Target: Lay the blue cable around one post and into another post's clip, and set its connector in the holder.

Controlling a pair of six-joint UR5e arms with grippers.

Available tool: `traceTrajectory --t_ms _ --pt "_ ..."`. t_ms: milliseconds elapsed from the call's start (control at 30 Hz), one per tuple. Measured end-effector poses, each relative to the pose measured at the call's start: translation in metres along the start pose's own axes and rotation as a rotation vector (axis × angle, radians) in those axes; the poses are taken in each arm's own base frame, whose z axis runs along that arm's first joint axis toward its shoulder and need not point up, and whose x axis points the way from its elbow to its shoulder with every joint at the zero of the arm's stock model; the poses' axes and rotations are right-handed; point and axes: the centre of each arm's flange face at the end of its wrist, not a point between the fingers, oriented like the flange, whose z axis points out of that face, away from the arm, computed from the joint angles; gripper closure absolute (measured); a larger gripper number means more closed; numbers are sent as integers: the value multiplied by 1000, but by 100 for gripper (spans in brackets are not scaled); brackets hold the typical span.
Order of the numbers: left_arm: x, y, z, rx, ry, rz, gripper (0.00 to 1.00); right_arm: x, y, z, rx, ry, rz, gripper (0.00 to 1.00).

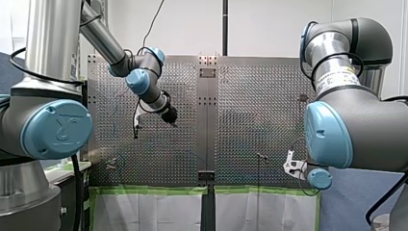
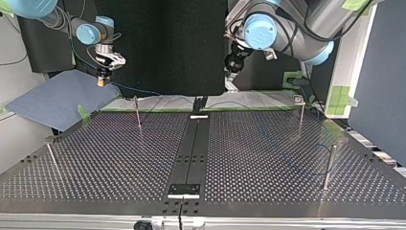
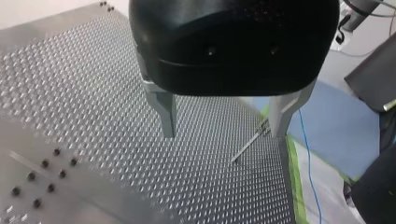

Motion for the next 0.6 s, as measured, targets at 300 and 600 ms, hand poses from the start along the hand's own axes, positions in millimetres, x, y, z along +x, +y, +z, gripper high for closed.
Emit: traceTrajectory --t_ms 300,600 --pt "3 -37 27 89 -44 22 4 0 0 0 1 0 -1 100" --pt "7 -78 52 182 -89 40 4 1 -1 1 2 6 0 100"
